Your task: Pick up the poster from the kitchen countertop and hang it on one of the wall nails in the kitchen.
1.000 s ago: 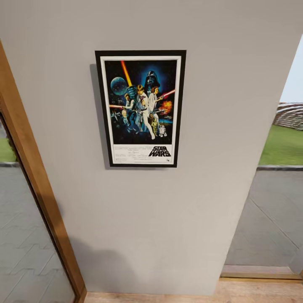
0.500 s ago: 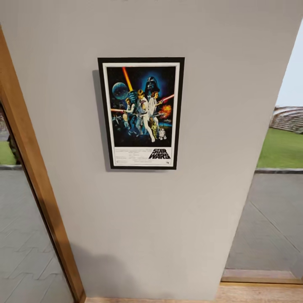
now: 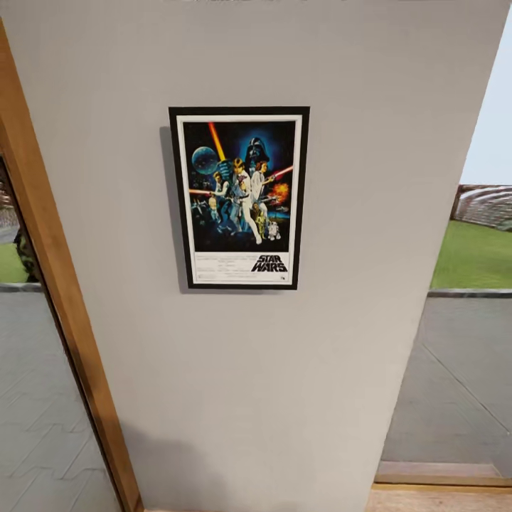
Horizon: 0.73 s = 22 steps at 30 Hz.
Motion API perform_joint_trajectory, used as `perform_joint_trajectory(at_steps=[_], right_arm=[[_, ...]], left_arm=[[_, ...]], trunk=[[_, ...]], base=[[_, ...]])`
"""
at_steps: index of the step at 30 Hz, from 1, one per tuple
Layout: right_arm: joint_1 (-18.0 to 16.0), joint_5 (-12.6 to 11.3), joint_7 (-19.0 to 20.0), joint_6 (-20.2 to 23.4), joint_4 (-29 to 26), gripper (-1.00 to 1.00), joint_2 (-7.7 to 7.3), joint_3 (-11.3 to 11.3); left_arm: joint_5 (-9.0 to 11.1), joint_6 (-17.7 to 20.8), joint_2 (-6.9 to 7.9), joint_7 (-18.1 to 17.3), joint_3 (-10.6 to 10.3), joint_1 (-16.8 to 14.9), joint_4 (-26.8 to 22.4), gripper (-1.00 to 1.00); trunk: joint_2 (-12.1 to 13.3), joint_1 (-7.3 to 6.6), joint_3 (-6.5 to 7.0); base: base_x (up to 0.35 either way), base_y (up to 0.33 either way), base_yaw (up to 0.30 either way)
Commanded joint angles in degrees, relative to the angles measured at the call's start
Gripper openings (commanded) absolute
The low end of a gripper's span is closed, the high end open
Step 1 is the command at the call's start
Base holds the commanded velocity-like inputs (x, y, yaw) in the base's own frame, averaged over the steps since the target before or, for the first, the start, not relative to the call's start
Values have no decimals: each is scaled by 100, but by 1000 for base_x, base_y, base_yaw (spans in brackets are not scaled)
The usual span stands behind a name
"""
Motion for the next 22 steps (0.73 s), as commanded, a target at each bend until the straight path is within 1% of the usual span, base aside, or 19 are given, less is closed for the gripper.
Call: perform_joint_trajectory(at_steps=[1,3,4,7,10,14,22], right_arm=[[-2,-43,-121,-26,133,100,-1,22],[-2,-44,-262,-30,272,100,-1,20],[-2,-45,-423,-34,411,100,-1,22],[-2,-46,-676,-36,572,100,-1,24],[-2,-40,-1011,-31,707,100,0,24],[-2,-44,-1101,-29,737,100,0,25],[-2,-45,-1142,-29,752,100,17,27]], left_arm=[[-19,-9,-5,-39,28,3,-6,100],[-18,-9,-5,-39,28,3,-7,100],[-18,-9,-5,-39,28,3,-5,100],[-16,-9,-4,-39,28,3,-5,100],[-18,-9,-2,-39,28,3,-6,100],[-18,-9,-4,-39,28,3,-4,100],[-23,-9,-5,-39,28,3,-2,100]], trunk=[[-2,2,1],[-2,2,3],[-2,2,4],[-2,2,5],[-2,2,5],[-2,2,6],[-2,2,6]], base=[[0,0,0],[0,0,0],[0,0,0],[0,0,0],[0,0,0],[0,0,0],[0,0,0]])
